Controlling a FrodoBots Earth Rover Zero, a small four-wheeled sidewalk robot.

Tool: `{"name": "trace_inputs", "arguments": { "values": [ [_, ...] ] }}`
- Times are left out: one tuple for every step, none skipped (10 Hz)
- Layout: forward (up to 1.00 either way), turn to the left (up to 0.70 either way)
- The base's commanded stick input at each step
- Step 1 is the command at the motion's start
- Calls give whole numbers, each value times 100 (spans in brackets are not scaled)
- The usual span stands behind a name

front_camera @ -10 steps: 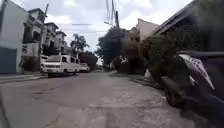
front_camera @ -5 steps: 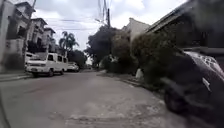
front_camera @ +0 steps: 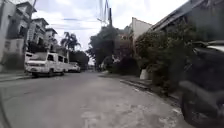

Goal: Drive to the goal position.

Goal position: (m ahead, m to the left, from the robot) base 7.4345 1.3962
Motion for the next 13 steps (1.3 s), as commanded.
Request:
{"name": "trace_inputs", "arguments": {
  "values": [
    [70, 0],
    [70, 0],
    [70, 0],
    [70, 0],
    [70, 0],
    [70, 0],
    [70, 0],
    [70, 0],
    [70, 0],
    [70, 0],
    [70, 0],
    [70, 0],
    [70, 0]
  ]
}}
